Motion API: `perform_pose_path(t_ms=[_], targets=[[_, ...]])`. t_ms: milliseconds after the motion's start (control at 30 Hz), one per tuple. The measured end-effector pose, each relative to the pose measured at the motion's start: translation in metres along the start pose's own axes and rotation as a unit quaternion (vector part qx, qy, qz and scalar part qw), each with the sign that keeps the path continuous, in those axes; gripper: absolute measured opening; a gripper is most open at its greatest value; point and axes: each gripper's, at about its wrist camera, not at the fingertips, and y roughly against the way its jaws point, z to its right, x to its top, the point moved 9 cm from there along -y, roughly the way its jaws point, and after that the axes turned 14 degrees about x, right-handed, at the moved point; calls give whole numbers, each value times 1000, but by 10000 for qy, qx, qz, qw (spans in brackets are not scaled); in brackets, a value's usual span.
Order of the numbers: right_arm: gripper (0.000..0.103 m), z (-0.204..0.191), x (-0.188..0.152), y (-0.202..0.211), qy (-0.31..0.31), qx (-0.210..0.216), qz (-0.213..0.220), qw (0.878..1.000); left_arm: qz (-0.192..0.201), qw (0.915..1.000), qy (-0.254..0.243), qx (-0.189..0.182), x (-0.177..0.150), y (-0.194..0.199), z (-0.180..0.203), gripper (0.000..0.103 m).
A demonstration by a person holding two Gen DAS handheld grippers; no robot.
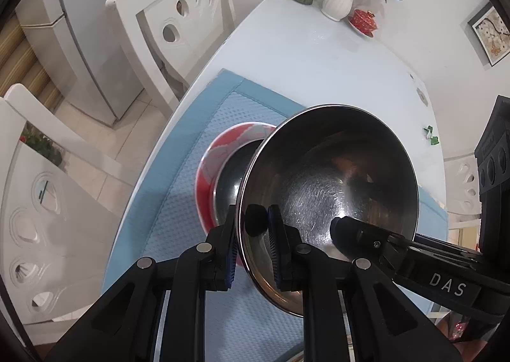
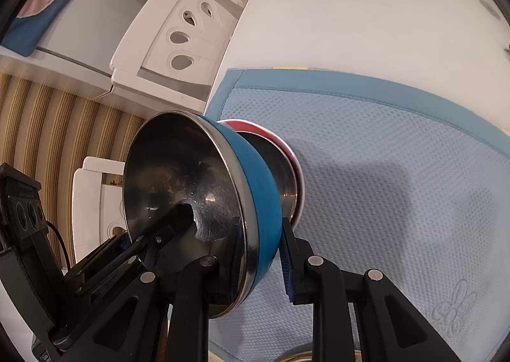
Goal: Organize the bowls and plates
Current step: 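Lower the blue-bottomed bowl with both grippers into the steel bowl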
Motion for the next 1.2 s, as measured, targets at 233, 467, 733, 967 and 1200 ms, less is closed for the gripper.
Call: perform_pose_path(t_ms=[233,467,733,967,1200], targets=[[21,3,4,-10,-109,16,-32,9999,-73,10000,-36,-26,1,-11,-8,14],[21,7,7,-19,-189,-25,-73,9998,-84,9999,-88,-48,4,-18,-8,14],[21,13,10,-26,-294,-61,-72,9995,6,9998,-193,-21,9,-21,-6,14],[23,16,12,-29,-352,-2,-74,9994,105,9998,-164,-8,12,-21,-7,14],[27,20,11,-29,-479,19,-68,9988,130,9998,-153,46,12,-21,-9,14]])
